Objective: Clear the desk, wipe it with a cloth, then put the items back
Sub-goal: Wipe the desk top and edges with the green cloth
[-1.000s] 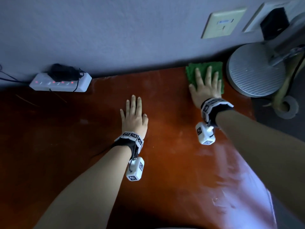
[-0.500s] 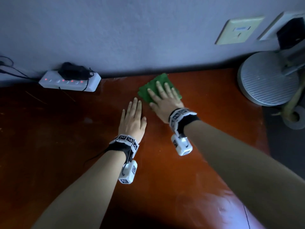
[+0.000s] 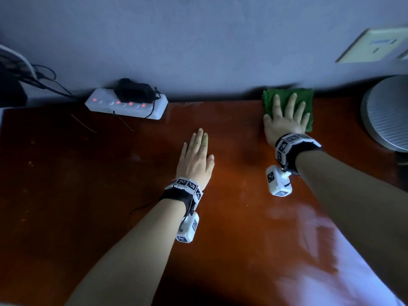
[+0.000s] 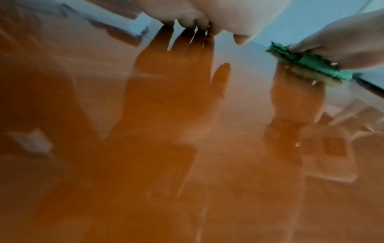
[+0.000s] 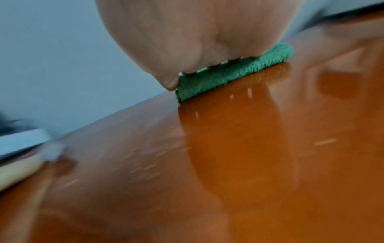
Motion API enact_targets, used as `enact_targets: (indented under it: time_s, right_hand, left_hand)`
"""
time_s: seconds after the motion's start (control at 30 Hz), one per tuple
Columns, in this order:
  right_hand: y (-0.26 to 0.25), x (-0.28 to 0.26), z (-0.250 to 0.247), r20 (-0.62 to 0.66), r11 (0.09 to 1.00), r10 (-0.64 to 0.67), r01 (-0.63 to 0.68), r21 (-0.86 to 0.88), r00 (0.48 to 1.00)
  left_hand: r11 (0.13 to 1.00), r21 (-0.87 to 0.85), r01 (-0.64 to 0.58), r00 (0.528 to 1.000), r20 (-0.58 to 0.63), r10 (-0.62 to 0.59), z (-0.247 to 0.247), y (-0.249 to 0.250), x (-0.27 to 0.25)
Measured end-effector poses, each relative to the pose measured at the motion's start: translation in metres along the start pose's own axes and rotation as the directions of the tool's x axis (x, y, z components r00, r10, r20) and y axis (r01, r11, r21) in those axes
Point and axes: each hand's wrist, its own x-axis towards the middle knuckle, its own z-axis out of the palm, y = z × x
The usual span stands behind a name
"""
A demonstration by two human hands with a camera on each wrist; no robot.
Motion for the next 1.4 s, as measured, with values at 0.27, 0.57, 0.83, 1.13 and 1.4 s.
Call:
enact_targets:
  time_s: [0.27, 0.57, 0.83, 1.13, 1.4]
  right_hand:
    - [-0.169, -0.044, 0.053, 0.105, 0.907, -0.402, 0.411, -0.09, 0.91]
    - [-0.167, -0.022, 0.042, 0.104, 0.925, -0.369, 0.375, -0.055, 0.924]
    - [-0.116, -0.011, 0.023, 0.071, 0.984, -0.163, 0.167, -0.057, 0.984]
    - [-0.15, -0.058, 0.045, 0.177, 0.872, -0.453, 0.475, -0.115, 0.874]
    - [-0.152, -0.071, 0.048, 0.245, 0.692, -0.638, 0.683, -0.234, 0.73]
  left_hand:
    - [0.997, 0.03, 0.072, 0.996, -0.058, -0.07, -0.014, -0.077, -0.012]
    - [0.987, -0.072, 0.146, 0.984, -0.094, -0.153, -0.01, -0.074, -0.015]
    - [0.974, -0.134, 0.181, 0.98, -0.055, -0.189, -0.023, -0.07, -0.011]
    - [0.967, -0.155, 0.204, 0.977, -0.027, -0.21, -0.026, -0.061, -0.017]
    - [0.956, -0.256, 0.14, 0.98, -0.1, -0.17, -0.022, -0.071, -0.021]
